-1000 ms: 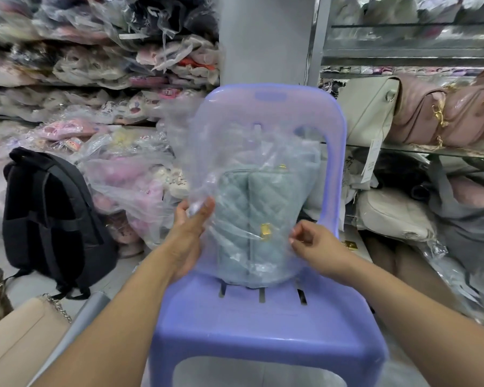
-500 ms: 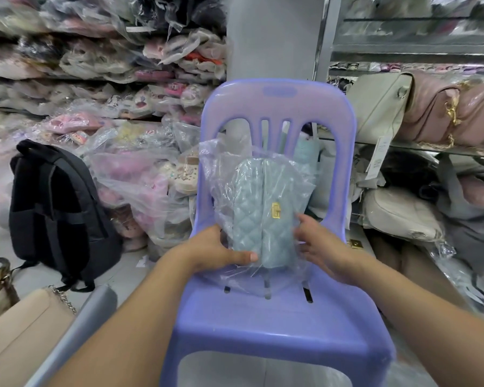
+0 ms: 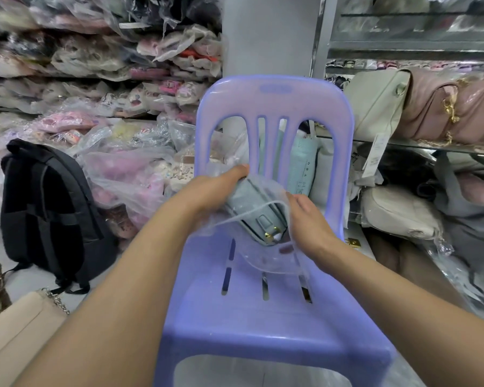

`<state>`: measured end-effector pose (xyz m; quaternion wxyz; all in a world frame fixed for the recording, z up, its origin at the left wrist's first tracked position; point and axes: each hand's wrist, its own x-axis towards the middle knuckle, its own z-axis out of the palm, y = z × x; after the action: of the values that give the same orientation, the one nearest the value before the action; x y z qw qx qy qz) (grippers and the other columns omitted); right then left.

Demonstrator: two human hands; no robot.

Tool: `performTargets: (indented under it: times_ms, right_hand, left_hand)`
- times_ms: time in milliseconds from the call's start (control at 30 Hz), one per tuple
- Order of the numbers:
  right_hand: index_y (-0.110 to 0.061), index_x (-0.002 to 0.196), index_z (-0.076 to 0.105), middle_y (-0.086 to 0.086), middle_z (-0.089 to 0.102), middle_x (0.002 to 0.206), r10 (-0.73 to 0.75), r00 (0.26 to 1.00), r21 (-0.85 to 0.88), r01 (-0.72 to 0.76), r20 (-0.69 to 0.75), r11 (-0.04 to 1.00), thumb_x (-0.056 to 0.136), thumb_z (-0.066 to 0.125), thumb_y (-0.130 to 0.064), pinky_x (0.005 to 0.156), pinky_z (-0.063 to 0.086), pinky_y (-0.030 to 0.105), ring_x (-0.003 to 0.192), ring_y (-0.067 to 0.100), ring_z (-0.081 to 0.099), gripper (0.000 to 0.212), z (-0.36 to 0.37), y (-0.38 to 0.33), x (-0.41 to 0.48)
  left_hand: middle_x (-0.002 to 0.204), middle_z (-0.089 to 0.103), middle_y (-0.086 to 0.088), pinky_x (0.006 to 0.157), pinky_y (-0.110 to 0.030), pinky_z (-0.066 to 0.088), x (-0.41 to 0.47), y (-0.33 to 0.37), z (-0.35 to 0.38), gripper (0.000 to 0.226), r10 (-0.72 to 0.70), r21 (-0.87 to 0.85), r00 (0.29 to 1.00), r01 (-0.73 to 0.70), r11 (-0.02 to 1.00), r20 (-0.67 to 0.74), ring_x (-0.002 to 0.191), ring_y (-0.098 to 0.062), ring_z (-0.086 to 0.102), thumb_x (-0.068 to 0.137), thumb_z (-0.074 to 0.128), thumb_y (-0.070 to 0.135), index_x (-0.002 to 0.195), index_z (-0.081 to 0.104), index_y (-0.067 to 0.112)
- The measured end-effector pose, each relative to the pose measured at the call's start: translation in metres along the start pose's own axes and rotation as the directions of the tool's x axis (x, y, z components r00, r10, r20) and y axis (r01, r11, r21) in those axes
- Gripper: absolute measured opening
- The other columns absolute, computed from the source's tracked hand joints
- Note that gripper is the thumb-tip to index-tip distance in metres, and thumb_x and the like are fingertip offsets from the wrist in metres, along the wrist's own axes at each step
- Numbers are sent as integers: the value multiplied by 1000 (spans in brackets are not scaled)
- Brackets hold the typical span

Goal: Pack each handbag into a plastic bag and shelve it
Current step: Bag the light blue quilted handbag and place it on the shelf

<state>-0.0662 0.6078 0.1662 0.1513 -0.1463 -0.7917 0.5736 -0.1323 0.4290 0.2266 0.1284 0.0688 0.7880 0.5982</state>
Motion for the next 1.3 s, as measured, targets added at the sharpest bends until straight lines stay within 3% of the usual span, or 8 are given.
performTargets:
  times_ms: [133,300,433,633,767,967,1167,1300]
  right_hand:
    - [-15,100,64,-5,64,56,73,988,85,-62,-138,994,98,44,-62,51,46,27,50,16,63,51,-1,-12,-3]
    - [-15,83,64,8,61,74,151,946,311,-57,-288,949,86,60,-50,59,41,34,60,24,51,36,-19,-35,6]
    - [-19,90,66,3,64,86,99,961,375,5,-257,927,83,78,-40,65,46,35,70,23,58,25,-39,-53,9]
    - [-13,105,73,9,70,90,31,963,368,72,-267,927,92,72,-13,75,50,38,79,23,62,13,-54,-51,8]
    - [-15,107,73,7,69,84,45,938,432,114,-343,895,95,64,-10,74,51,37,76,21,61,16,-65,-56,7]
    - [-17,92,73,0,66,70,-8,821,456,325,-571,828,92,62,-5,63,47,28,49,10,57,17,-80,-66,9]
    - [-18,96,66,-2,70,73,27,770,516,400,-637,757,94,63,-7,55,46,25,57,14,59,12,-91,-61,16]
    - [-16,99,70,2,69,79,7,728,429,396,-686,812,91,72,-12,50,44,22,45,8,58,9,-105,-61,22]
  left_hand:
    - [93,77,-4,79,-38,62,-5,6,-6,54,28,92,999,-24,995,-43,85,-26,76,81,68,67,101,72,17]
    - [108,68,-8,60,-40,64,-10,9,-3,41,33,-164,999,-33,986,-7,74,-28,73,97,62,31,127,36,23]
    - [93,74,-15,74,-39,64,-14,10,3,21,85,-257,990,-54,965,112,82,-29,74,100,53,25,119,61,20]
    - [86,67,-9,78,-47,63,-16,6,17,28,191,-119,979,-199,973,-78,72,-20,64,99,39,13,90,65,20]
    - [101,59,1,95,-56,52,-18,15,19,28,296,62,932,-289,955,-209,101,-29,56,93,32,31,97,59,25]
    - [108,60,6,90,-35,47,-11,12,24,15,469,-56,828,-508,860,-306,95,-15,57,94,51,34,98,62,25]
    - [99,72,-4,73,-13,46,-8,15,24,12,449,-229,721,-630,742,-528,83,-7,63,101,58,20,90,58,26]
    - [77,68,6,72,-22,47,-8,19,24,15,408,-299,729,-628,718,-550,69,-6,59,103,53,17,89,52,22]
